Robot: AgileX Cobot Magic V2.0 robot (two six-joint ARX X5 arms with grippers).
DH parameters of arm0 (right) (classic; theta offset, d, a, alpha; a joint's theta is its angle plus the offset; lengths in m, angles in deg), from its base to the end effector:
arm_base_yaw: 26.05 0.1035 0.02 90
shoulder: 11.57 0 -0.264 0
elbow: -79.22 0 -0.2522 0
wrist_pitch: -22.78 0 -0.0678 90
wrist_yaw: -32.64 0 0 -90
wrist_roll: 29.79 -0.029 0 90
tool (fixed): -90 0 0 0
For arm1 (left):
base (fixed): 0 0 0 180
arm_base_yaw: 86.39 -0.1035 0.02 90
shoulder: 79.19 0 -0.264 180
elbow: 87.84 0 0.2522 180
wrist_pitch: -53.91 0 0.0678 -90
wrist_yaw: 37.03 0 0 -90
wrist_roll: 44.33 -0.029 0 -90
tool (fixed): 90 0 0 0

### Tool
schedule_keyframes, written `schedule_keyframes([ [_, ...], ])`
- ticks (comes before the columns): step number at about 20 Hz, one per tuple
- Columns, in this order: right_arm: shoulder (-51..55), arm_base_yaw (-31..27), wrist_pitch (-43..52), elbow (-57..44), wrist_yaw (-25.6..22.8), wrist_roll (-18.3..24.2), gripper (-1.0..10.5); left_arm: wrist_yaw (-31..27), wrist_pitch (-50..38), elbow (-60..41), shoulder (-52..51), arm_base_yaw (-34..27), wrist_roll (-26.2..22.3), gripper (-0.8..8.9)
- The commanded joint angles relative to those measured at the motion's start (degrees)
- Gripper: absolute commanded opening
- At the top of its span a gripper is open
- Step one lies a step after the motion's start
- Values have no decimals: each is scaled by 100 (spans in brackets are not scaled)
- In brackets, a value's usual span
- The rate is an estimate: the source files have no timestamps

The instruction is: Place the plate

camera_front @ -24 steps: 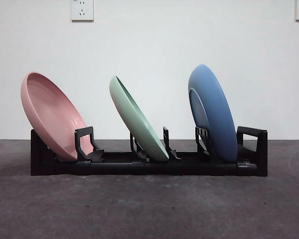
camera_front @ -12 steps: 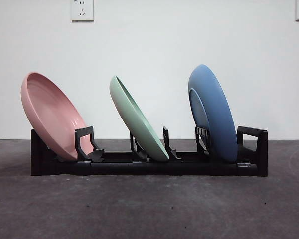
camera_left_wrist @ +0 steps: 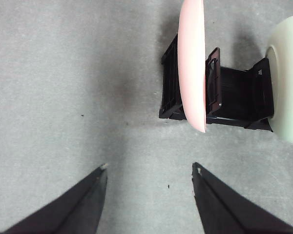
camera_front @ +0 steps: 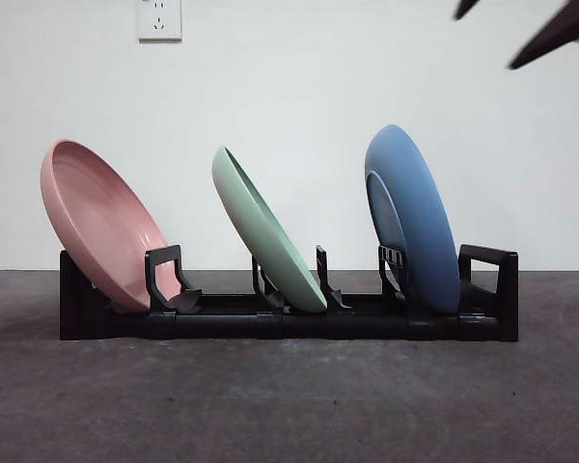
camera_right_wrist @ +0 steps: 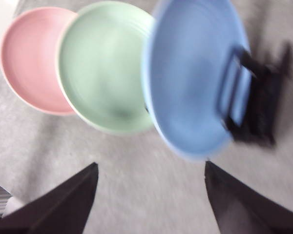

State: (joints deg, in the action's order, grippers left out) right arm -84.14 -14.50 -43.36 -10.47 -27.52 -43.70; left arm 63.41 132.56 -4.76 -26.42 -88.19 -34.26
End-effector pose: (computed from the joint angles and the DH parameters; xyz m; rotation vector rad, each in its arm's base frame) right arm 0.2350 0.0628 0.3627 0.3553 0.9321 0.5730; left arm 0.1421 -0.0008 0.3690 -0.2550 0.8510 -0.0677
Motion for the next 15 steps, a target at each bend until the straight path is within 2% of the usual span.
schedule_keyframes([
  [1, -605, 203, 179, 459, 9, 96, 325, 13, -39, 140, 42, 4, -33, 280],
  [7, -1768, 584, 529, 1104, -144, 247, 314, 13, -59, 140, 42, 4, -31, 280],
  [13, -2291, 649, 839, 1132, -184, 269, 259, 13, -63, 140, 42, 4, -33, 280],
  [15, -2350, 671, 831, 1132, -184, 273, 185, 11, -61, 140, 42, 4, -33, 280],
])
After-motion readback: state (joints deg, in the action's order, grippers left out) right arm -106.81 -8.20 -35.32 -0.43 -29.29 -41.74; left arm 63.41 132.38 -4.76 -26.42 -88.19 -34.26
